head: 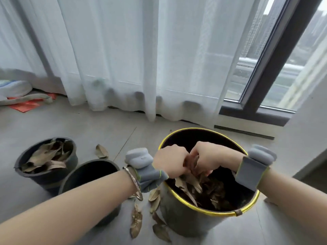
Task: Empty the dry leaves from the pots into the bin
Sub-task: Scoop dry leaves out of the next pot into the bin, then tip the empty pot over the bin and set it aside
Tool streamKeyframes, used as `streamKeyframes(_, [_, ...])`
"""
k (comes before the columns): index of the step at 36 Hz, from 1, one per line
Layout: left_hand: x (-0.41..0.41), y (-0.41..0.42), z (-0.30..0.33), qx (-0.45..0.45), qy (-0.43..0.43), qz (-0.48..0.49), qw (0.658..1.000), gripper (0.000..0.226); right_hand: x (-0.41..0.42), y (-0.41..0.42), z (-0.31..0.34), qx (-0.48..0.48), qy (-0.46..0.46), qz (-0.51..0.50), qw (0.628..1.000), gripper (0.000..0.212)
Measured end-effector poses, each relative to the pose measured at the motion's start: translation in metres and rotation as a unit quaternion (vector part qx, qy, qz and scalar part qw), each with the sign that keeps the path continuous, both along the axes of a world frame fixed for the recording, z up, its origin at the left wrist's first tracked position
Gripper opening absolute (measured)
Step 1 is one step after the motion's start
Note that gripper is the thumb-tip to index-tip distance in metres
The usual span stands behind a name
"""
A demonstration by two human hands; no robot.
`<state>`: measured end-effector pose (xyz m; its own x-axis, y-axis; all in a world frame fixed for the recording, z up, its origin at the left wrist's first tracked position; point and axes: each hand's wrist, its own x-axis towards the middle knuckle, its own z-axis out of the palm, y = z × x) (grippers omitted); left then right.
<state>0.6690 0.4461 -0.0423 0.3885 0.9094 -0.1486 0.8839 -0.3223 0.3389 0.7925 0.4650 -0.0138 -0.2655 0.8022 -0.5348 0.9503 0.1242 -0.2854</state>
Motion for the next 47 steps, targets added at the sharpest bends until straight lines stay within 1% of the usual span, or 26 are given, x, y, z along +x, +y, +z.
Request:
streamKeyframes(3, [0.016, -0.003, -0.012, -0.004, 0.041, -0.016, 0.999, 0.021, 0.013, -0.004, -0.021, -0.023, 0.005, -0.022, 0.999, 0.020])
streamKeyframes(6, [0.024, -0.006, -0.015, -0.011, 0.058, -0.042, 0.997, 0.022, 0.024, -0.004, -0.033, -0.069, 0.024, -0.049, 0.996, 0.010])
streamKeyframes(10, [0.024, -0.006, -0.014, -0.015, 0.062, -0.060, 0.996, 0.022, 0.029, -0.002, -0.036, -0.106, 0.040, -0.057, 0.992, 0.023])
streamKeyframes(14, [0.011, -0.005, -0.010, 0.011, 0.041, -0.082, 0.996, 0.020, 0.027, 0.001, -0.032, -0.134, 0.055, -0.056, 0.988, 0.019])
streamKeyframes(17, [-0.010, -0.007, -0.006, 0.047, -0.031, -0.081, 0.995, 0.019, 0.026, 0.006, -0.026, -0.134, 0.070, -0.056, 0.987, 0.025])
streamKeyframes(19, [-0.029, -0.012, -0.005, 0.071, -0.101, -0.053, 0.991, 0.017, 0.024, 0.008, -0.020, -0.127, 0.077, -0.055, 0.987, 0.027])
streamKeyframes(21, [-0.056, -0.020, -0.005, 0.093, -0.171, 0.003, 0.981, 0.015, 0.016, 0.012, -0.015, -0.106, 0.079, -0.050, 0.990, 0.024])
streamKeyframes(22, [-0.066, -0.022, -0.004, 0.113, -0.189, 0.026, 0.975, 0.014, 0.016, 0.012, -0.011, -0.087, 0.075, -0.051, 0.992, 0.022])
streamKeyframes(25, [-0.110, -0.034, -0.004, 0.166, -0.182, 0.117, 0.962, 0.017, 0.001, 0.016, 0.002, 0.020, 0.084, -0.033, 0.996, 0.017])
streamKeyframes(27, [-0.139, -0.042, -0.010, 0.151, -0.149, 0.190, 0.959, 0.022, -0.014, 0.016, 0.013, 0.102, 0.144, -0.036, 0.984, 0.013])
streamKeyframes(29, [-0.169, -0.054, -0.026, 0.107, -0.094, 0.273, 0.951, 0.031, -0.040, 0.010, 0.022, 0.134, 0.238, -0.032, 0.962, 0.009])
streamKeyframes(30, [-0.184, -0.062, -0.037, 0.084, -0.080, 0.315, 0.942, 0.037, -0.057, 0.004, 0.025, 0.128, 0.274, -0.020, 0.953, 0.008])
streamKeyframes(32, [-0.204, -0.079, -0.060, 0.030, -0.088, 0.402, 0.911, 0.050, -0.088, -0.009, 0.027, 0.103, 0.298, 0.018, 0.949, 0.007])
streamKeyframes(34, [-0.211, -0.094, -0.081, -0.022, -0.115, 0.478, 0.871, 0.061, -0.110, -0.021, 0.019, 0.093, 0.281, 0.057, 0.953, 0.010])
streamKeyframes(35, [-0.213, -0.101, -0.090, -0.047, -0.121, 0.509, 0.851, 0.063, -0.122, -0.026, 0.013, 0.094, 0.265, 0.079, 0.956, 0.012])
streamKeyframes(37, [-0.218, -0.110, -0.104, -0.087, -0.140, 0.553, 0.817, 0.057, -0.139, -0.034, 0.000, 0.113, 0.212, 0.120, 0.963, 0.018])
streamKeyframes(38, [-0.220, -0.113, -0.107, -0.104, -0.164, 0.571, 0.797, 0.048, -0.145, -0.037, -0.007, 0.122, 0.188, 0.138, 0.965, 0.020])
streamKeyframes(39, [-0.222, -0.115, -0.108, -0.112, -0.208, 0.589, 0.773, 0.037, -0.150, -0.039, -0.013, 0.126, 0.170, 0.152, 0.965, 0.023])
streamKeyframes(40, [-0.225, -0.116, -0.109, -0.110, -0.271, 0.601, 0.743, 0.029, -0.153, -0.041, -0.018, 0.128, 0.156, 0.164, 0.966, 0.025])
streamKeyframes(42, [-0.229, -0.120, -0.106, -0.104, -0.391, 0.613, 0.678, 0.021, -0.160, -0.043, -0.028, 0.132, 0.132, 0.182, 0.965, 0.028])
streamKeyframes(43, [-0.227, -0.118, -0.103, -0.100, -0.434, 0.607, 0.658, 0.018, -0.157, -0.042, -0.031, 0.137, 0.121, 0.184, 0.966, 0.028])
streamKeyframes(44, [-0.227, -0.119, -0.101, -0.091, -0.457, 0.599, 0.651, 0.016, -0.157, -0.042, -0.033, 0.141, 0.110, 0.187, 0.966, 0.029])
streamKeyframes(45, [-0.229, -0.121, -0.100, -0.081, -0.471, 0.590, 0.651, 0.016, -0.158, -0.042, -0.035, 0.146, 0.101, 0.190, 0.966, 0.029])
streamKeyframes(47, [-0.228, -0.123, -0.099, -0.056, -0.474, 0.575, 0.664, 0.018, -0.156, -0.041, -0.037, 0.152, 0.087, 0.188, 0.966, 0.029])
